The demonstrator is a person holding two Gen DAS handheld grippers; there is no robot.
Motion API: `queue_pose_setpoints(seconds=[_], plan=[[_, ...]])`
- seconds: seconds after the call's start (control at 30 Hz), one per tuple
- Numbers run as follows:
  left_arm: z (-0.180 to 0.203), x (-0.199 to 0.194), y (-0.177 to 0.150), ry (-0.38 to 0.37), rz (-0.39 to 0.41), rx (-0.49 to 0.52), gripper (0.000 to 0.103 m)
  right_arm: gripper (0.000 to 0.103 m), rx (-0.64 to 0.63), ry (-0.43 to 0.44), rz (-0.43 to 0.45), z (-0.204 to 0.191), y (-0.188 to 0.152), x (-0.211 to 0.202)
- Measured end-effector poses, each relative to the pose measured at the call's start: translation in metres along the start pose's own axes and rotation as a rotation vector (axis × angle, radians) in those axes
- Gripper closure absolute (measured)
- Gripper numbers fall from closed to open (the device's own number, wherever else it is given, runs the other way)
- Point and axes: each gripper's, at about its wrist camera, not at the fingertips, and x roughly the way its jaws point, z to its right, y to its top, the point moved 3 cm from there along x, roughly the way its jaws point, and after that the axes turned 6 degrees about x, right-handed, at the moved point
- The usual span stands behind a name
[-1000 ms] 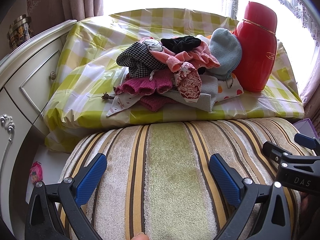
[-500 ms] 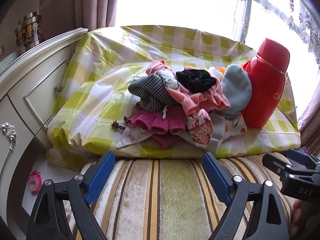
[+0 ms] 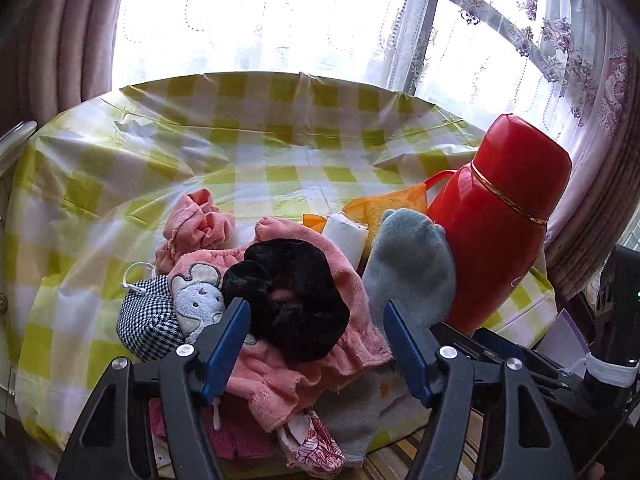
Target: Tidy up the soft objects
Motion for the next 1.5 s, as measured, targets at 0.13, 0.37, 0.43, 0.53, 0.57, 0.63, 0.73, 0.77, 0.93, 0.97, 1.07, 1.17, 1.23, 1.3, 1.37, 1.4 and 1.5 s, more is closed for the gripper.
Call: queue_pose_setpoints(seconds=[0.13,0.37,0.43,0.53,0.57,0.63,0.73,0.77,0.93,0.97,1.07,1.17,1.23,1.3,1.37,1.4,1.5], plan=[[-0.009,0.028,-0.003,-0.009,-0.086,0.018,0.051,0.023,0.06,0.044,-0.004,0.002,0.001,0.011],[-0.023,0.03,-0.01,-0.035,-0.07,-0.009,0.087,0.025,0.043,0.084,0.019,-0.018,0.01,0.027],[-0.025,0.022,-0.013,-0.047,-0.043,-0.03,0.087,0.031,0.044,0.096,0.021,-0.023,0.012,0.031],[-0.029,0.006,-0.019,-0.06,-0.001,-0.064,0.087,0.054,0.014,0.089,0.024,-0.03,0.011,0.034],[-0.029,0.001,-0.021,-0.062,0.012,-0.076,0.087,0.059,0.001,0.081,0.025,-0.031,0.011,0.035],[-0.031,-0.009,-0.025,-0.068,0.033,-0.097,0.087,0.074,-0.016,0.061,0.026,-0.033,0.011,0.036],[-0.032,-0.02,-0.028,-0.072,0.056,-0.116,0.087,0.087,-0.06,0.038,0.025,-0.033,0.009,0.035],[-0.031,-0.024,-0.029,-0.072,0.064,-0.12,0.087,0.089,-0.072,0.037,0.028,-0.032,0.009,0.033],[-0.027,-0.046,-0.026,-0.078,0.128,-0.142,0.087,0.094,-0.114,0.057,0.052,-0.03,0.008,0.009],[-0.026,-0.05,-0.024,-0.08,0.143,-0.141,0.087,0.094,-0.123,0.062,0.054,-0.029,0.008,0.003],[-0.02,-0.064,-0.021,-0.086,0.177,-0.139,0.087,0.094,-0.155,0.068,0.068,-0.027,0.006,-0.016],[-0.01,-0.071,-0.021,-0.098,0.184,-0.134,0.087,0.094,-0.182,0.074,0.07,-0.021,0.002,-0.037],[0.0,-0.075,-0.022,-0.114,0.183,-0.126,0.087,0.094,-0.197,0.08,0.073,-0.014,-0.001,-0.056],[0.015,-0.079,-0.024,-0.141,0.181,-0.116,0.087,0.094,-0.205,0.08,0.074,-0.005,-0.003,-0.073],[0.032,-0.082,-0.024,-0.17,0.176,-0.094,0.087,0.094,-0.208,0.072,0.076,0.005,-0.004,-0.088],[0.042,-0.084,-0.024,-0.184,0.174,-0.079,0.087,0.094,-0.209,0.064,0.08,0.012,-0.002,-0.096],[0.075,-0.087,-0.024,-0.244,0.163,-0.031,0.087,0.094,-0.208,0.007,0.109,0.039,0.001,-0.125]])
